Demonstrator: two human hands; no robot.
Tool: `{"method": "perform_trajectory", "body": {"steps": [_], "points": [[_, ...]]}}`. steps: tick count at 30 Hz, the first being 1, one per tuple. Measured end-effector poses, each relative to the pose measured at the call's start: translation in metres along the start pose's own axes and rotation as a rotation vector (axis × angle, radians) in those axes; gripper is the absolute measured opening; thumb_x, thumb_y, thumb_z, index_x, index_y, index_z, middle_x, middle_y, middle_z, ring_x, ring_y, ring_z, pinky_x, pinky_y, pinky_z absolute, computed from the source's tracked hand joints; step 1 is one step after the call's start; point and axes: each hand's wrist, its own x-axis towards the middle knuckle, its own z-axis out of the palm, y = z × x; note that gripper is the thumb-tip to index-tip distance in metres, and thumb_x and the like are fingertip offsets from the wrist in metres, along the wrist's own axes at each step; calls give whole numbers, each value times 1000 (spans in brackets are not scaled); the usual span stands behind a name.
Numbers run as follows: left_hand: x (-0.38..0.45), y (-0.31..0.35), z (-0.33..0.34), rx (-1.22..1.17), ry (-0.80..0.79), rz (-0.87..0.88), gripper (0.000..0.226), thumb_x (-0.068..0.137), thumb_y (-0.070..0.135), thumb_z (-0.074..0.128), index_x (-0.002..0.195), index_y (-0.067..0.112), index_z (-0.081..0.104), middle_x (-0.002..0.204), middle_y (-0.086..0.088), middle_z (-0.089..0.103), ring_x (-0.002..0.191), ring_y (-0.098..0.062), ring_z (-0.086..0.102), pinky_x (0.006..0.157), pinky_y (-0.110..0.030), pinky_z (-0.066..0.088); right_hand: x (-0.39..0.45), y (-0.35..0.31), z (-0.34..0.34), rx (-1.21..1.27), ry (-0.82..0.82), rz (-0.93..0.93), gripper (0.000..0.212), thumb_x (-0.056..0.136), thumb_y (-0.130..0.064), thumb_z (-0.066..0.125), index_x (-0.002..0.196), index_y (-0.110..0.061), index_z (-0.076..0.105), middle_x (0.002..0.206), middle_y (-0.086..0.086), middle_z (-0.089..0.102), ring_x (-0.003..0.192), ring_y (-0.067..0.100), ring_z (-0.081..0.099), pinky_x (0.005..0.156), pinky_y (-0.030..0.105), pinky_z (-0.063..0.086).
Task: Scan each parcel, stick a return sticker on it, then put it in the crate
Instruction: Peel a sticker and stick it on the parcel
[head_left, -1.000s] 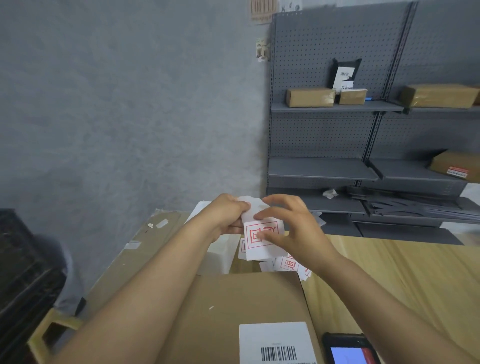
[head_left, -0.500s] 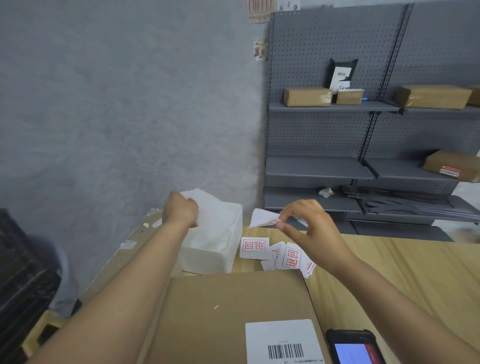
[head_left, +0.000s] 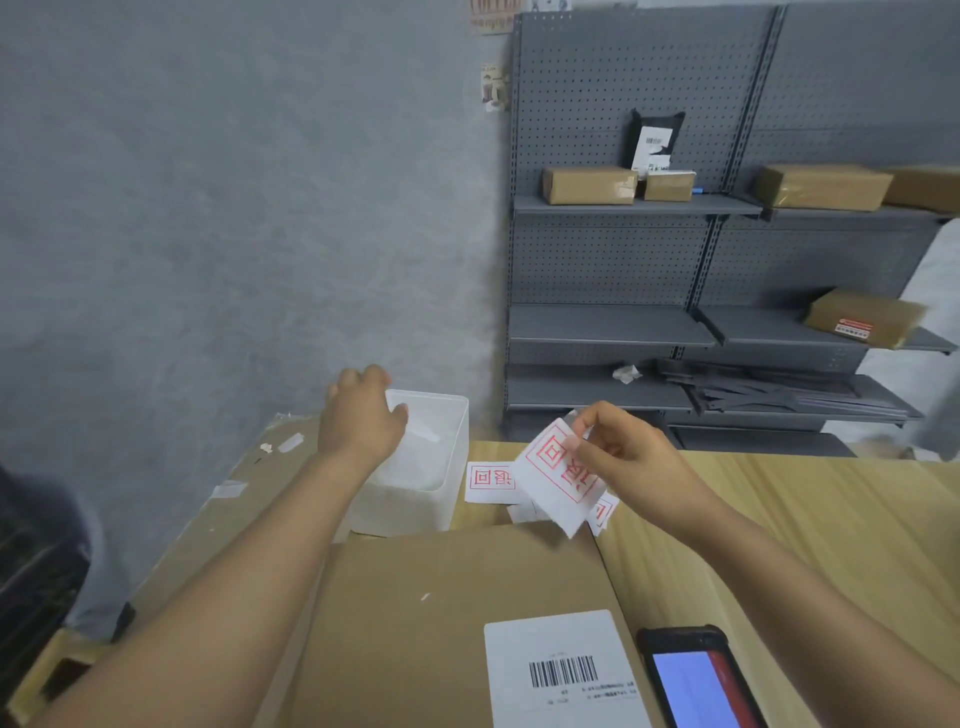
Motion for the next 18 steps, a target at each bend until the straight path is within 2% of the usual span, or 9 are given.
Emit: {"method": "perform_trajectory", "body": {"steps": [2, 3, 5, 7, 9, 11, 13, 16, 18], "points": [[-11, 19, -6, -164, -31, 94, 14, 87, 21, 63, 100, 15, 64, 108, -10, 61, 105, -27, 56, 88, -31, 44, -3, -2, 2, -2, -67, 42, 12, 95, -30, 55, 87, -24, 60, 89, -3, 73, 83, 14, 66, 66, 21, 48], [-18, 29, -9, -254, -97, 116, 5, 87, 22, 63, 89, 18, 65, 98, -5, 65, 97, -23, 60, 82, -28, 45, -4, -3, 3, -16, -95, 56, 13, 95, -32, 54, 87, -25, 60, 90, -3, 73, 84, 14, 67, 67, 23, 48], [-35, 50, -16, -396, -342, 103, 15, 89, 29, 61, 78, 20, 65, 83, 3, 68, 83, -18, 65, 70, -25, 47, -6, -4, 8, -72, -147, 65, 14, 95, -35, 52, 86, -28, 59, 90, -3, 73, 85, 16, 67, 70, 30, 51], [-53, 64, -20, -448, -597, 64, 23, 91, 40, 56, 83, 22, 68, 80, 6, 69, 74, -10, 65, 61, -23, 46, -8, -2, 13, -147, -183, 68, 13, 95, -38, 51, 87, -30, 58, 92, 1, 72, 86, 20, 66, 76, 40, 53], [-66, 68, -20, -487, -732, 36, 24, 91, 42, 57, 92, 21, 68, 80, 8, 70, 69, -5, 65, 57, -19, 46, -8, 0, 18, -184, -203, 76, 12, 96, -39, 50, 88, -32, 56, 94, 4, 71, 87, 23, 65, 78, 44, 53], [-75, 66, -17, -522, -776, 21, 18, 86, 34, 67, 97, 20, 67, 82, 7, 71, 70, -4, 66, 59, -19, 47, -9, 2, 21, -202, -211, 73, 9, 96, -38, 50, 88, -36, 55, 92, 2, 70, 86, 23, 65, 75, 44, 54], [-80, 62, -13, -541, -777, 12, 15, 81, 22, 74, 94, 21, 66, 78, 6, 70, 69, -6, 66, 61, -20, 47, -10, 4, 22, -213, -216, 65, 8, 95, -37, 50, 89, -39, 55, 88, 0, 69, 83, 21, 65, 72, 41, 55], [-82, 61, -7, -602, -746, -39, 17, 80, 9, 73, 88, 20, 64, 70, 4, 66, 62, -8, 63, 56, -21, 45, -10, 8, 21, -216, -223, 82, 10, 93, -35, 54, 94, -45, 52, 89, -4, 68, 82, 18, 64, 66, 33, 55], [-83, 61, -4, -665, -738, -108, 19, 79, 5, 72, 88, 19, 63, 73, 0, 68, 61, -10, 63, 54, -23, 45, -9, 11, 17, -197, -216, 126, 21, 92, -31, 58, 103, -46, 49, 96, -5, 64, 83, 15, 62, 59, 26, 52]]}}
